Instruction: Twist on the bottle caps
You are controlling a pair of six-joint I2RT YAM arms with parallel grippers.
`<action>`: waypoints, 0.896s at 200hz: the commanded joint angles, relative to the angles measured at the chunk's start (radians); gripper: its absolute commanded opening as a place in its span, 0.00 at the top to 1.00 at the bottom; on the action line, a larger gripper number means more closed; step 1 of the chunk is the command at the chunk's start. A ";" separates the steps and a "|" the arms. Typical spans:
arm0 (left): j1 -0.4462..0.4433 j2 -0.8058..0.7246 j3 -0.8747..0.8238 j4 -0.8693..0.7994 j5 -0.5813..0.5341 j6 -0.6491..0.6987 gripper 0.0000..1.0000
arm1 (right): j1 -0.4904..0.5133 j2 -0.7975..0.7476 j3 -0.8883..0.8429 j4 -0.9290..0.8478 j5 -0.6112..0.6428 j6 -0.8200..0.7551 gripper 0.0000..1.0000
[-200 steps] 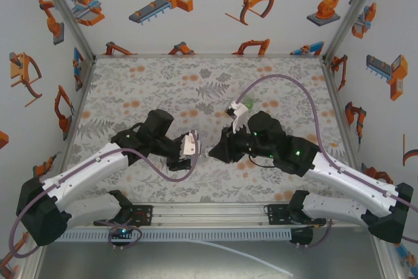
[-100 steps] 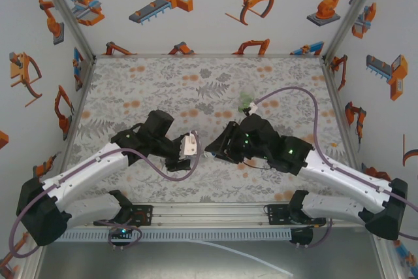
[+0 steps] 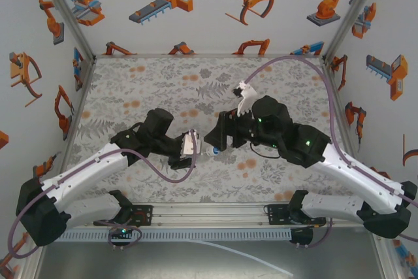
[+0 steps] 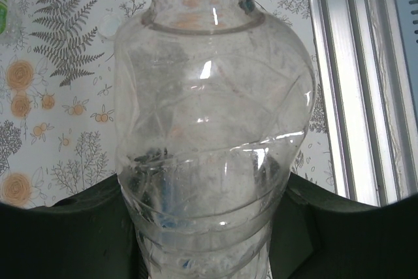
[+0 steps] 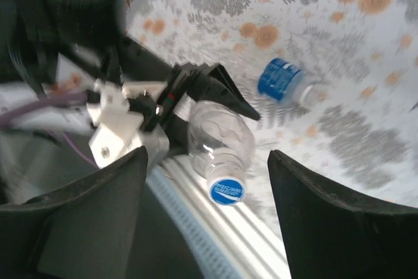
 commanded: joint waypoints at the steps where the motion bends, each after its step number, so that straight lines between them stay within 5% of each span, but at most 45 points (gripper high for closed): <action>1: -0.003 -0.007 0.024 0.010 0.036 0.001 1.00 | 0.006 -0.018 0.013 -0.014 -0.210 -0.488 0.35; 24: -0.003 -0.006 0.024 0.010 0.038 0.003 1.00 | 0.007 -0.034 0.007 -0.050 -0.340 -0.772 0.35; 53: -0.002 -0.004 0.026 0.010 0.040 0.006 1.00 | 0.026 -0.060 -0.083 -0.019 -0.354 -1.014 0.37; 179: -0.002 -0.005 0.023 0.006 0.039 0.009 1.00 | 0.032 -0.028 -0.167 0.048 -0.293 -1.023 0.64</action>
